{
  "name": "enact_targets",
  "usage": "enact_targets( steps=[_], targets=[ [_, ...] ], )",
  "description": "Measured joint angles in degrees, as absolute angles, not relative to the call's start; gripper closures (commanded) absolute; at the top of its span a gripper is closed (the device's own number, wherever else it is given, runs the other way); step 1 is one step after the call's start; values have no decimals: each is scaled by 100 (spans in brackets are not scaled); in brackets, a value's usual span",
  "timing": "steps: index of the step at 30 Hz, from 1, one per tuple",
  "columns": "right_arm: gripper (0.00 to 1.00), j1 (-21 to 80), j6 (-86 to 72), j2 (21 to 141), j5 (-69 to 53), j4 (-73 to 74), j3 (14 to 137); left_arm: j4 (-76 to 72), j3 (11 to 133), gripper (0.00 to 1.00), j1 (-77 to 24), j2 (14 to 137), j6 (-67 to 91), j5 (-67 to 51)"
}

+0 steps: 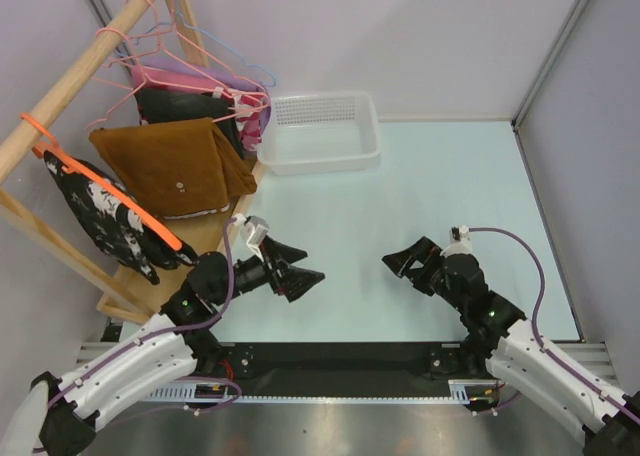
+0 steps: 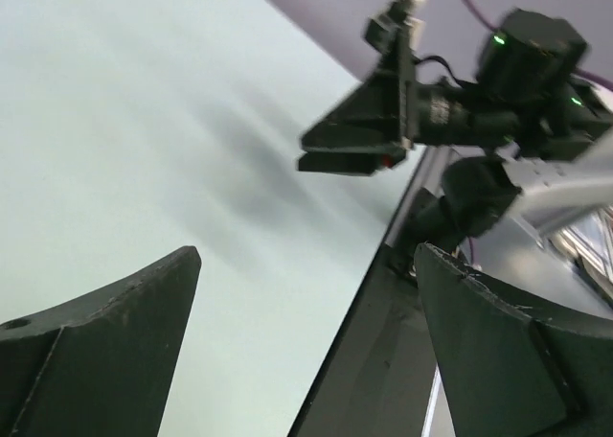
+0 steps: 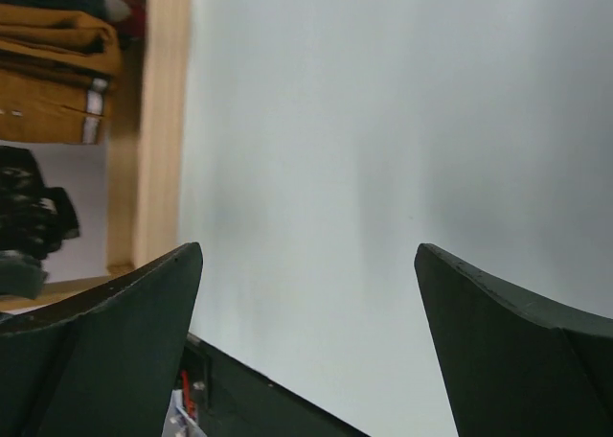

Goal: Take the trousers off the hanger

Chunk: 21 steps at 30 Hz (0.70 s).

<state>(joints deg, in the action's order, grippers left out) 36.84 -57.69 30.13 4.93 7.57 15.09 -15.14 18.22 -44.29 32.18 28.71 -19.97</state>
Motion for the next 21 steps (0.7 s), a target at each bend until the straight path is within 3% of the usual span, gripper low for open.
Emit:
enact_targets(
  steps=[6,14,21],
  targets=[
    [0,3573,-5485,2995,454,1398,1765,14,2947,0,-4429,3787,3050,-1448],
    [0,3074,-5026,2147,-224,1608,1938,-47,3107,0,-4429,4119,3540,-2963],
    [0,2742,-4674,2255,-703,1730,2438,735,4104,0,-4429,4193,3704,-3284]
  ],
)
